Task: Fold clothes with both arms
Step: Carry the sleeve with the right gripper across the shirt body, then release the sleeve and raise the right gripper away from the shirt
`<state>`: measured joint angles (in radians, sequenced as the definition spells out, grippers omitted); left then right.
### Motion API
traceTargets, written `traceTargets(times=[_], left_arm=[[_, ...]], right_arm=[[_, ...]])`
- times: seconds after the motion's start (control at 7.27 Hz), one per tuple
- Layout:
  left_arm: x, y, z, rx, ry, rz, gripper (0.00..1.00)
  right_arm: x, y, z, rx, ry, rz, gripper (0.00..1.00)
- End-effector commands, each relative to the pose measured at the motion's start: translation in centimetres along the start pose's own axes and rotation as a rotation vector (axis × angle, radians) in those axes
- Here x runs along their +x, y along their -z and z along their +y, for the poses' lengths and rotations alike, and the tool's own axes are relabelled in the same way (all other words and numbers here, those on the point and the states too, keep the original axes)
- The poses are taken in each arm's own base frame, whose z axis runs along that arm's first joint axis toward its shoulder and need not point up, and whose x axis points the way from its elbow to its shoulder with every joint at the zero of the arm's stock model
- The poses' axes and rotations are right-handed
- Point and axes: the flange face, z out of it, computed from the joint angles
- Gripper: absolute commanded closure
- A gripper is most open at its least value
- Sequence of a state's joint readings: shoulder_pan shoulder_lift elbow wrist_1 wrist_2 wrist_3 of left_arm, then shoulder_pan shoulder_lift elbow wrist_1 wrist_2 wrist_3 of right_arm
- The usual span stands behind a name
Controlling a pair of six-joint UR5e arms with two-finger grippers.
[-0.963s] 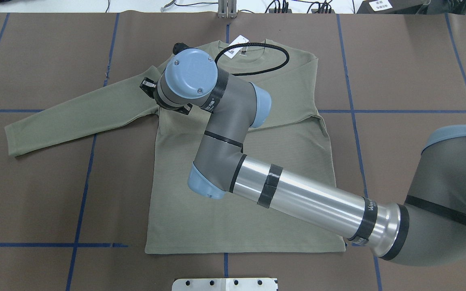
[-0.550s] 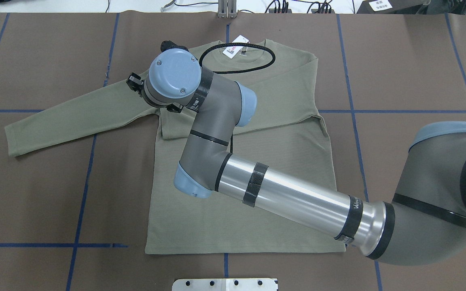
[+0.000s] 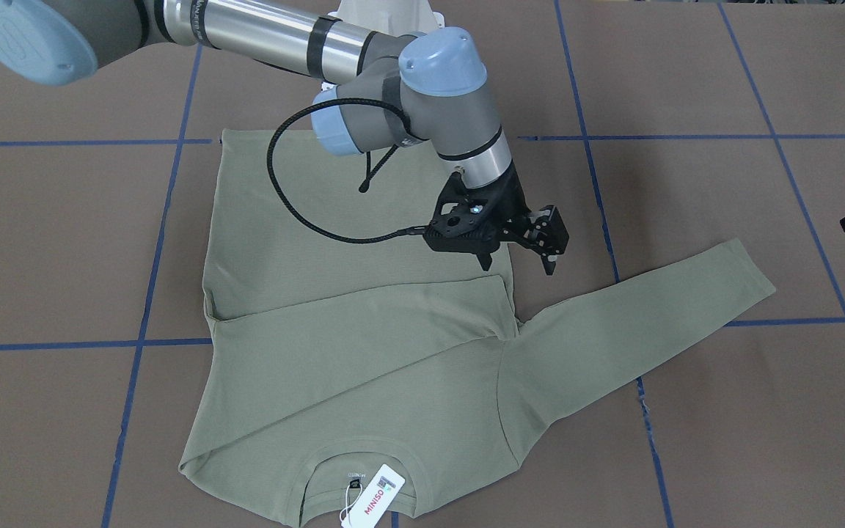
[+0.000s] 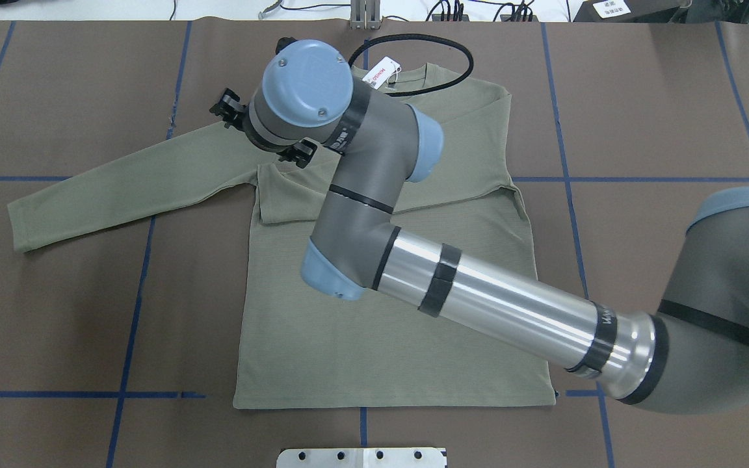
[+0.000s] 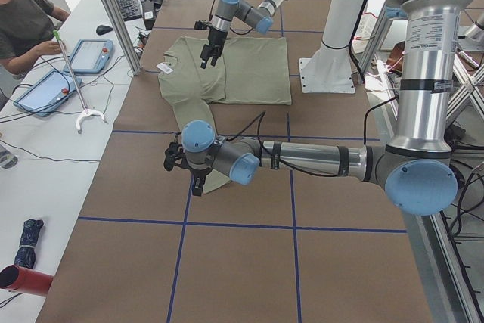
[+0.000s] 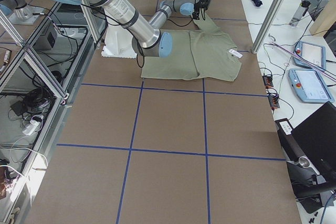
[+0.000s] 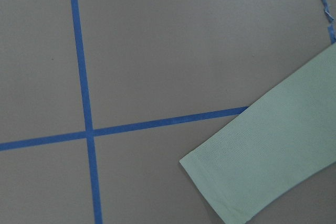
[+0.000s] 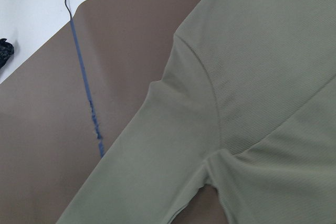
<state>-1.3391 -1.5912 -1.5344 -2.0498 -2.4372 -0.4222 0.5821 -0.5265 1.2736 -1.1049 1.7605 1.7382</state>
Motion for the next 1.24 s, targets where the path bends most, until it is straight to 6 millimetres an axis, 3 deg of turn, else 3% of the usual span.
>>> traceTargets(times=[0.0, 0.14, 0.28, 0.41, 0.69, 1.1], left_arm=[[1.9, -5.8, -0.6, -0.051, 0.051, 0.012, 0.01], [2.1, -6.5, -1.4, -0.058, 0.050, 0.012, 0.03], [2.3, -7.4, -2.9, -0.063, 0.049, 0.010, 0.04], [3.3, -9.5, -2.6, -0.084, 0.022, 0.015, 0.04], [3.4, -11.3, -2.2, -0.092, 0.009, -0.021, 0.08], [2.3, -13.2, -2.1, -0.120, 0.028, -0.046, 0.19]], right_arm=[[10.8, 7.6, -8.6, -0.025, -0.050, 0.053, 0.00], [15.2, 11.7, -13.4, -0.064, -0.048, 0.062, 0.00], [19.5, 15.1, -16.2, -0.074, -0.027, 0.070, 0.00], [22.2, 16.0, -17.3, -0.070, -0.008, 0.088, 0.00], [23.4, 15.8, -17.5, -0.060, -0.009, 0.101, 0.00], [23.5, 16.0, -17.5, -0.057, -0.008, 0.100, 0.00]])
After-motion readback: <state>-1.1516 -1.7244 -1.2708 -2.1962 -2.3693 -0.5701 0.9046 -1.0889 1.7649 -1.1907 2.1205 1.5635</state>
